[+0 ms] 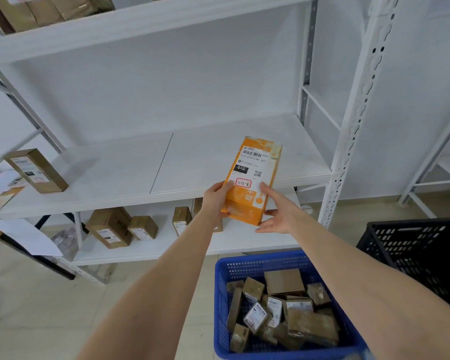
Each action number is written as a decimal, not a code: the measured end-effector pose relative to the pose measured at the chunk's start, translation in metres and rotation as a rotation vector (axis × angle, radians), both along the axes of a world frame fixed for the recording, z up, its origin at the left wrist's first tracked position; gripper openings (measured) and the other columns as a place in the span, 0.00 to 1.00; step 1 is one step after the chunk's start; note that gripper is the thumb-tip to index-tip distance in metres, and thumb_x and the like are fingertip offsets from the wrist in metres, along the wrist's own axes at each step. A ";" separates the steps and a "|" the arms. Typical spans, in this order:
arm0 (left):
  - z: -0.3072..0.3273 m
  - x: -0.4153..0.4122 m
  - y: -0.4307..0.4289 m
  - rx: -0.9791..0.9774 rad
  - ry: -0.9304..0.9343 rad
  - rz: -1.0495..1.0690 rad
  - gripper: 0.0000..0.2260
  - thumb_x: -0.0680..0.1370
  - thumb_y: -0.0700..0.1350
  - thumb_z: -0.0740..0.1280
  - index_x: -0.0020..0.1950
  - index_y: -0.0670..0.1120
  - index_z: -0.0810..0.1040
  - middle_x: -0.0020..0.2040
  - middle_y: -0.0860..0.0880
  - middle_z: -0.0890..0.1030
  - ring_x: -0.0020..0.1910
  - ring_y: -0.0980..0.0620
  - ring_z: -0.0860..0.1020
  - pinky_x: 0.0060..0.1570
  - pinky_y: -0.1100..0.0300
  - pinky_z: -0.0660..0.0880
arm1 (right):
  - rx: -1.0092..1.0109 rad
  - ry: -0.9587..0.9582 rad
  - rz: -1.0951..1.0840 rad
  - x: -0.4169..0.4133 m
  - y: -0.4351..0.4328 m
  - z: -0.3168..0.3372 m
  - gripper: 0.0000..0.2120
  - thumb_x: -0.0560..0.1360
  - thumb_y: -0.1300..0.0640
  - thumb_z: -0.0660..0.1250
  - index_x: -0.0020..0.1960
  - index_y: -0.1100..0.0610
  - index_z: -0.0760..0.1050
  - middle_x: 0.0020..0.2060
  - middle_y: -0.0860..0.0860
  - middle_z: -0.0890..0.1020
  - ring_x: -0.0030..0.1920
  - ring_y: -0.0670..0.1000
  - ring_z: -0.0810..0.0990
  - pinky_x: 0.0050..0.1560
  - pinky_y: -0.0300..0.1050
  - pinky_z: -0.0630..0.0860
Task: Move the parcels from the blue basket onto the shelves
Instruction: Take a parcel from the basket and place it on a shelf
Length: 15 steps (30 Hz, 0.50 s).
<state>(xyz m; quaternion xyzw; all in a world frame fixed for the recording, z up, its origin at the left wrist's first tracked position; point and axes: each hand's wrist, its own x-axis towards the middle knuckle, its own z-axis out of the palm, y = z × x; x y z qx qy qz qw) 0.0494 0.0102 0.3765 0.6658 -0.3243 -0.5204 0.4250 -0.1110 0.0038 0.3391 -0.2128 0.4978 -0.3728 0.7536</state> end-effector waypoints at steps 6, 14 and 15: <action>0.001 0.006 -0.001 -0.015 -0.081 -0.010 0.17 0.78 0.47 0.66 0.66 0.47 0.73 0.60 0.46 0.76 0.58 0.44 0.75 0.57 0.48 0.74 | -0.058 0.076 -0.048 0.007 0.003 -0.001 0.22 0.74 0.55 0.72 0.65 0.55 0.71 0.56 0.58 0.78 0.59 0.61 0.76 0.49 0.58 0.81; 0.004 0.016 0.004 0.004 -0.258 -0.033 0.17 0.79 0.47 0.61 0.67 0.45 0.70 0.62 0.44 0.76 0.60 0.43 0.75 0.61 0.45 0.74 | -0.092 0.097 -0.051 0.021 0.007 -0.003 0.23 0.74 0.59 0.71 0.67 0.56 0.69 0.53 0.56 0.79 0.55 0.58 0.78 0.54 0.59 0.79; 0.003 0.019 0.005 0.006 -0.268 -0.036 0.17 0.79 0.47 0.61 0.67 0.46 0.69 0.62 0.44 0.76 0.60 0.43 0.75 0.60 0.45 0.75 | -0.097 0.093 -0.045 0.024 0.008 -0.003 0.23 0.74 0.59 0.71 0.67 0.56 0.69 0.52 0.55 0.79 0.54 0.58 0.78 0.53 0.59 0.79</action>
